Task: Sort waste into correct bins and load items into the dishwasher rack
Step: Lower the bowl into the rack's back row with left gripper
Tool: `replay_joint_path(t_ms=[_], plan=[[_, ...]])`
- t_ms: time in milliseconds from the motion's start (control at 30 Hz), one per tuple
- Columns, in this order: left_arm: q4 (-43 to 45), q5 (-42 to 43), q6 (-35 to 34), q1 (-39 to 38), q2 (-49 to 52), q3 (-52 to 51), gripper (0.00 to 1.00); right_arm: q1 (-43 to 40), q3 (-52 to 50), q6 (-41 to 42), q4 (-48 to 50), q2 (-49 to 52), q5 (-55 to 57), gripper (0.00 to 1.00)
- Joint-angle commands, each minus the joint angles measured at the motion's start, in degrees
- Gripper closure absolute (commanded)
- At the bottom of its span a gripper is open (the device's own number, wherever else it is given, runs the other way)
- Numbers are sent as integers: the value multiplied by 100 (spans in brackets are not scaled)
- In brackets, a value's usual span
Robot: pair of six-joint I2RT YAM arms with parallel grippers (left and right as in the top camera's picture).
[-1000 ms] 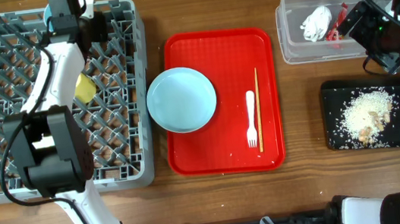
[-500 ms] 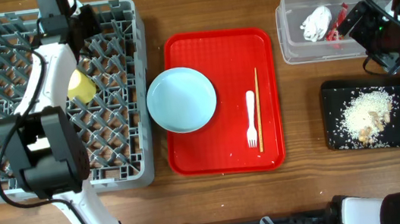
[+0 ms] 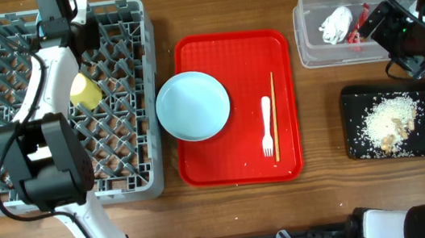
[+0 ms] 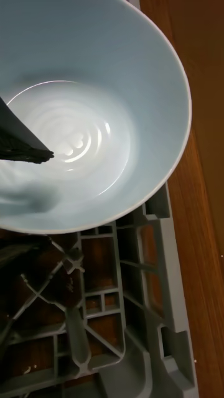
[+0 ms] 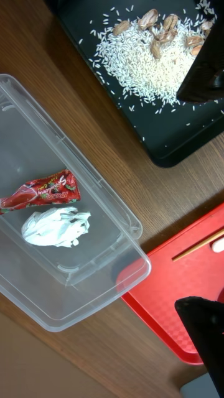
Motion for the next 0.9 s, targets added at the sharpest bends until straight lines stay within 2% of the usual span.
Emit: replay_joint_path(t_ms=[0, 100, 167, 267, 367, 433, 533, 633, 800, 867], plan=[[20, -94, 551, 15, 166, 20, 63, -4, 39, -109, 0, -68, 118, 0], [90, -94, 680, 15, 264, 20, 65, -2, 39, -111, 0, -68, 118, 0], [195, -94, 658, 15, 262, 20, 76, -4, 39, -109, 0, -68, 118, 0], [210, -92, 658, 15, 262, 20, 80, -2, 39, -109, 0, -68, 118, 0], [192, -92, 656, 11, 262, 20, 96, -2, 39, -111, 4, -68, 118, 0], [190, -92, 463, 11, 262, 20, 96, -2, 39, -109, 4, -68, 118, 0], [234, -37, -326, 11, 240, 20, 96, -2, 39, -109, 15, -68, 118, 0], [282, 682, -1161, 22, 149, 20, 96, -2, 39, -111, 24, -68, 118, 0], [455, 1462, -3185, 136, -129, 20, 96, -4, 39, -109, 46, -68, 118, 0], [479, 2041, -3936, 293, -149, 20, 96, -2, 39, -109, 46, -68, 118, 0]])
